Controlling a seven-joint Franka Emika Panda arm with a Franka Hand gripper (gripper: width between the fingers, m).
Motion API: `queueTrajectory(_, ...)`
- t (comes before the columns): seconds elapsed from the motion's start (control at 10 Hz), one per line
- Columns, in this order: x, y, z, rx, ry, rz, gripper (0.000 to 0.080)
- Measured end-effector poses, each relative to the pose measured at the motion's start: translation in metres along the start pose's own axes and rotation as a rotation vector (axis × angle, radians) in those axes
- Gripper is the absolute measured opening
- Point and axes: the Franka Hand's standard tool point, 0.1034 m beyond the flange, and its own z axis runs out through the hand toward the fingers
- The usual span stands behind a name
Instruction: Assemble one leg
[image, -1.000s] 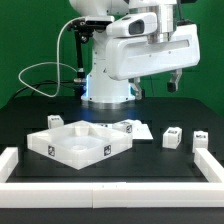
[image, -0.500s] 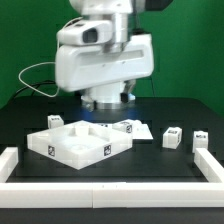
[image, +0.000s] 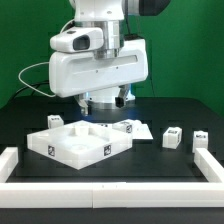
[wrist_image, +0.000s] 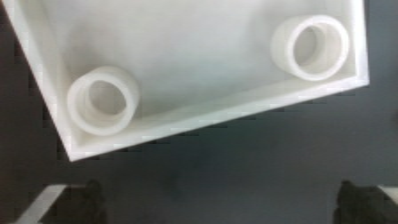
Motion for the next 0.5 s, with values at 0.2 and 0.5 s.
queueTrajectory(0.2, -0.030, 0.049, 0.021, -0.025, -0.010, -0.079, 0.0649)
queueTrajectory(0.5, -0.048, 0.050, 0.061, -0.032, -0.020, -0.066, 0.0649)
